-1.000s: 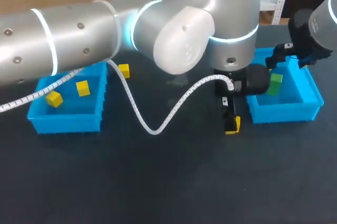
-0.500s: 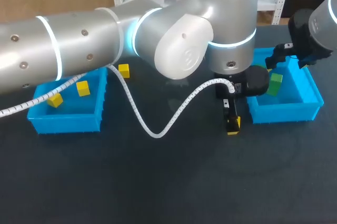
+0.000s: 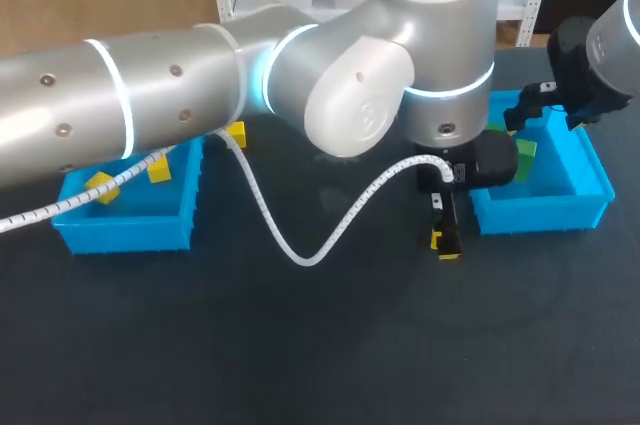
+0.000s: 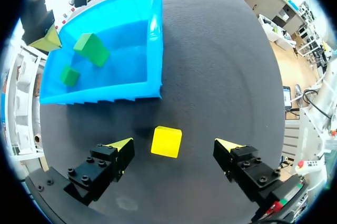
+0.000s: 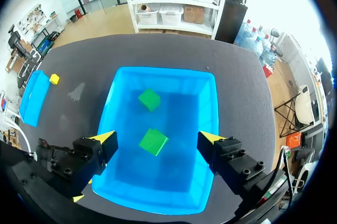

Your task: Put the green cubes in the right bin and the yellow cubes in the left bin.

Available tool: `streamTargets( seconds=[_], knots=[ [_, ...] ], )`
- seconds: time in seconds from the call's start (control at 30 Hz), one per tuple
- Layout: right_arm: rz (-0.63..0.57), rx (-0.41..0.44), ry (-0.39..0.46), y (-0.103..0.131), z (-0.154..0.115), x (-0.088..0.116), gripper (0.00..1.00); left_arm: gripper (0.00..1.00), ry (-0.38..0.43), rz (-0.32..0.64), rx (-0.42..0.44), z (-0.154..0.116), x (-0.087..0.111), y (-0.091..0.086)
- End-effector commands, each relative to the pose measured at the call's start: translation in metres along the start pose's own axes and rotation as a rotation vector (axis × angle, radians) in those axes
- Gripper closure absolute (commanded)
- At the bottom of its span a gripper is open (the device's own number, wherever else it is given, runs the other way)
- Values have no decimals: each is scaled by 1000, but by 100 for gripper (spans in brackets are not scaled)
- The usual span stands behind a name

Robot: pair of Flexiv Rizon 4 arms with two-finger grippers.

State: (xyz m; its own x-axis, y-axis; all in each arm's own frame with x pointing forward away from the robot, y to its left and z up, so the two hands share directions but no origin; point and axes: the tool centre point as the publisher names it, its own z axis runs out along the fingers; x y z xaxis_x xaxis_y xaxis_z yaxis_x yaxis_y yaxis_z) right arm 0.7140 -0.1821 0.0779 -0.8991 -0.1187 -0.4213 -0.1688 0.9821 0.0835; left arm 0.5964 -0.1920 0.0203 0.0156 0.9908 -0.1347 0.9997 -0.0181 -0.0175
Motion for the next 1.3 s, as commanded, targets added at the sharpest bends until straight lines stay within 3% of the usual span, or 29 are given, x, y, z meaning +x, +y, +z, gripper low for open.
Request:
streamTargets(
  seconds=[0.03,0.7,0.73,0.8,0.83,1.3],
  knots=[
    [1,3,-4,0,0,1,0,0,2,2,3,3,-2,3],
    [1,3,-4,0,0,1,0,2,9,5,-14,25,3,0],
    [1,3,-4,0,0,1,0,43,7,1,-15,25,3,0],
    [1,3,-4,0,0,1,0,96,5,-1,-15,26,4,0],
    [1,3,-4,0,0,1,0,100,5,-2,-14,26,4,0],
    [1,3,-4,0,0,1,0,100,-26,-42,-22,18,8,10]
  ],
)
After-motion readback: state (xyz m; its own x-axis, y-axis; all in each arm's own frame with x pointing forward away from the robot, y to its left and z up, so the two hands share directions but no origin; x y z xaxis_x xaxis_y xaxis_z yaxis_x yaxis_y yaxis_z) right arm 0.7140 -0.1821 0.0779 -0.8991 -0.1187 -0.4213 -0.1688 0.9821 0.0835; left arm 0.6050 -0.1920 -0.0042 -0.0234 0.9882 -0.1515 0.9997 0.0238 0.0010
